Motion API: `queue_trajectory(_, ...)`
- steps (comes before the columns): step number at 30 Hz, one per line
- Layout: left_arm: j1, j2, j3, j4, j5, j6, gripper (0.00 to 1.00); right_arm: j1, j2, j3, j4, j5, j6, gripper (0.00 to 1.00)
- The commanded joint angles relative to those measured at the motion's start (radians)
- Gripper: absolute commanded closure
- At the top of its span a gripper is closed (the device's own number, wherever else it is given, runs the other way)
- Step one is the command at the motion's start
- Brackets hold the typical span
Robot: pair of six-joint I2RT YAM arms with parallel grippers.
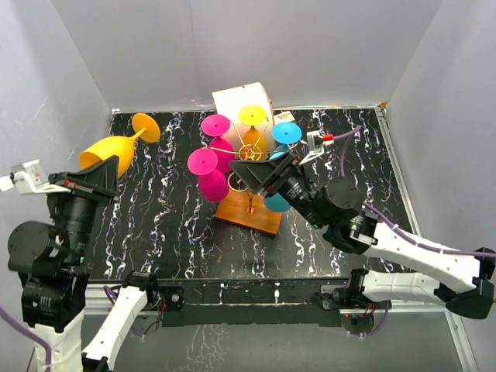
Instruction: Place the wine glass upside down on the wine glass rack
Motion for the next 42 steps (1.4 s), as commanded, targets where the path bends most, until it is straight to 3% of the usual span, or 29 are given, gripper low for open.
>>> queue_trajectory(1,0.006,-0.039,-0.023,0.186,0.16,-0.051,1.0,0.003,0.045,0.06,0.16,0.054,0.144,0.29)
queue_trajectory(7,0.006,-0.035,-0.002,0.245,0.303,-0.14,1.0,0.005,0.185,0.177,0.214,0.024,0.187,0.32)
queue_trajectory(15,0.007,-0.041,-0.048,0.341,0.393,-0.231,1.0,0.04,0.322,0.232,0.352,0.124,0.199,0.38)
queue_trajectory(28,0.007,-0.052,-0.092,0.439,0.528,-0.249,1.0,0.063,0.427,0.308,0.386,0.194,0.392,0.47)
queue_trajectory(34,0.007,-0.051,-0.094,0.461,0.587,-0.246,1.0,0.075,0.447,0.315,0.399,0.197,0.435,0.64)
queue_trajectory(42,0.007,-0.054,-0.116,0.489,0.63,-0.244,1.0,0.084,0.472,0.351,0.408,0.184,0.438,0.62)
